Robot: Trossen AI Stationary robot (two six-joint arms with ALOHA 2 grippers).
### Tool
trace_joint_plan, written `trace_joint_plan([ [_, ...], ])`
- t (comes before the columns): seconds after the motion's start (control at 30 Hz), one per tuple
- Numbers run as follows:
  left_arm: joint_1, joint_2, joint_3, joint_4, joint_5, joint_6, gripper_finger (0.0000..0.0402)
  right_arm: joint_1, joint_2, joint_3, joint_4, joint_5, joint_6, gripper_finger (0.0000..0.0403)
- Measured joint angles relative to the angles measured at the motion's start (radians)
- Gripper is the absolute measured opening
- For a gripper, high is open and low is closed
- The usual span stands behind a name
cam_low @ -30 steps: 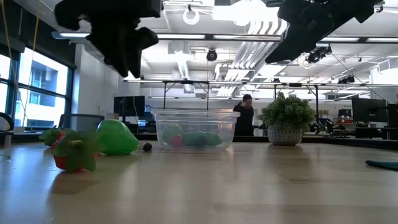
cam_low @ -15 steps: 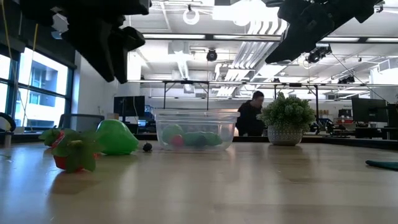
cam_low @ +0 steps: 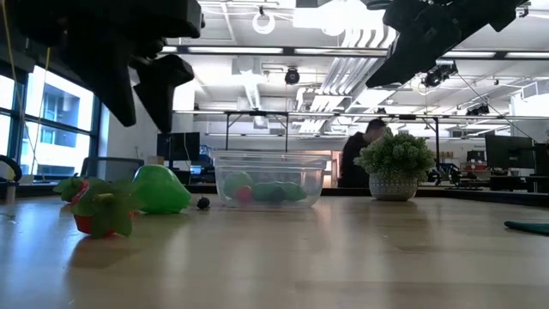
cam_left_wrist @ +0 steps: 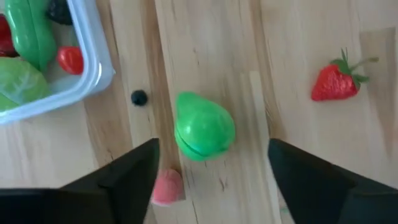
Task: Pick and placing Produce into tupperware
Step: Put the pear into the transparent bin
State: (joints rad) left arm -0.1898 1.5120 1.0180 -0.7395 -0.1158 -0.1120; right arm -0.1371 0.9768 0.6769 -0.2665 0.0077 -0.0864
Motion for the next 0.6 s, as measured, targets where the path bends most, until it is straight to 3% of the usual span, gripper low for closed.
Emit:
trace_joint_plan([
  [0.2, 0.001, 0.052, 0.002, 0.036, 0.016, 0.000, 0.0347, 0.000, 0.000, 0.000, -0.003, 0.000, 0.000, 0.0002],
  [0.6, 0.092, 0.148, 0.002, 0.063, 0.062, 0.018, 0.0335, 0.000, -0.001, 0.000, -0.023, 0.000, 0.000, 0.0002],
])
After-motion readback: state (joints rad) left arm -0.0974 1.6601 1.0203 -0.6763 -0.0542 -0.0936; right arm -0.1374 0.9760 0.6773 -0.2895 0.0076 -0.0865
